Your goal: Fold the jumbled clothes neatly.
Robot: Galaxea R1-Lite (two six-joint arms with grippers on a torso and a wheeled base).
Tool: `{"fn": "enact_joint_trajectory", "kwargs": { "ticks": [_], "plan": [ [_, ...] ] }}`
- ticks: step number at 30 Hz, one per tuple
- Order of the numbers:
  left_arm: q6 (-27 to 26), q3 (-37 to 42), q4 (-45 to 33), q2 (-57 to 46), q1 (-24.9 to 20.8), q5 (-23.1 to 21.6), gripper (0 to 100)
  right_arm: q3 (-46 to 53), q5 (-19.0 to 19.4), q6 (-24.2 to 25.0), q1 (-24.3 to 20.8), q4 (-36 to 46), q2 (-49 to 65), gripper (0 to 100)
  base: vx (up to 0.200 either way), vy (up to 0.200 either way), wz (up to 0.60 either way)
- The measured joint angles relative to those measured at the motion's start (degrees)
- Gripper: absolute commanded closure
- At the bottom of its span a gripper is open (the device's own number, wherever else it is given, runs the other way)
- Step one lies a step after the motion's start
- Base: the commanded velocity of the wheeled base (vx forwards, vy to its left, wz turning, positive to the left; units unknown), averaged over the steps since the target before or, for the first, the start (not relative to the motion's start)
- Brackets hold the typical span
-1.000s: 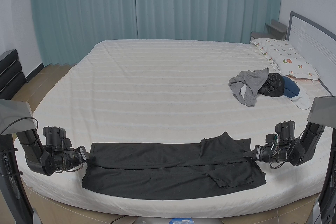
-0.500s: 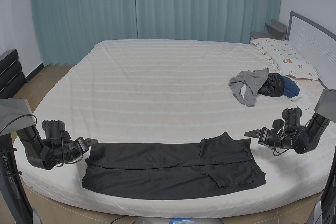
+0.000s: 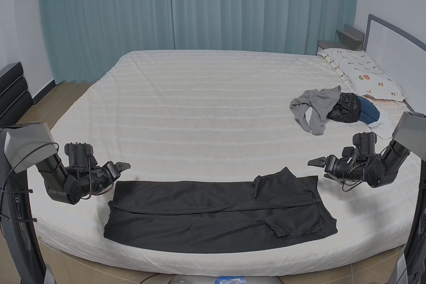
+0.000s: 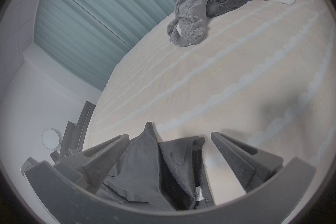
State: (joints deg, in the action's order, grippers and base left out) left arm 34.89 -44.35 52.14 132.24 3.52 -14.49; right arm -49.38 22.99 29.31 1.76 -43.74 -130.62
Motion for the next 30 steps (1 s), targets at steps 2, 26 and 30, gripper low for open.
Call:
{"fn": "enact_joint_trajectory", "kwargs": {
  "ticks": [2, 26, 30],
  "plan": [
    [0.00, -0.24, 0.00, 0.65, -0.22, 0.07, 0, -0.45, 0.00, 0.63, -0.18, 0.04, -0.22, 0, 0.000, 0.000, 0.00],
    [0.52, 2.18, 0.22, 1.33, -0.39, 5.35, 100, -3.60, -0.57, 1.73, -0.09, -0.11, -4.68, 0, 0.000, 0.000, 0.00],
    [2.22, 1.50, 0.55, 1.24, -0.06, 6.24, 100, -4.00, -0.61, 1.73, -0.24, -0.29, -5.33, 0, 0.000, 0.000, 0.00]
  ]
}}
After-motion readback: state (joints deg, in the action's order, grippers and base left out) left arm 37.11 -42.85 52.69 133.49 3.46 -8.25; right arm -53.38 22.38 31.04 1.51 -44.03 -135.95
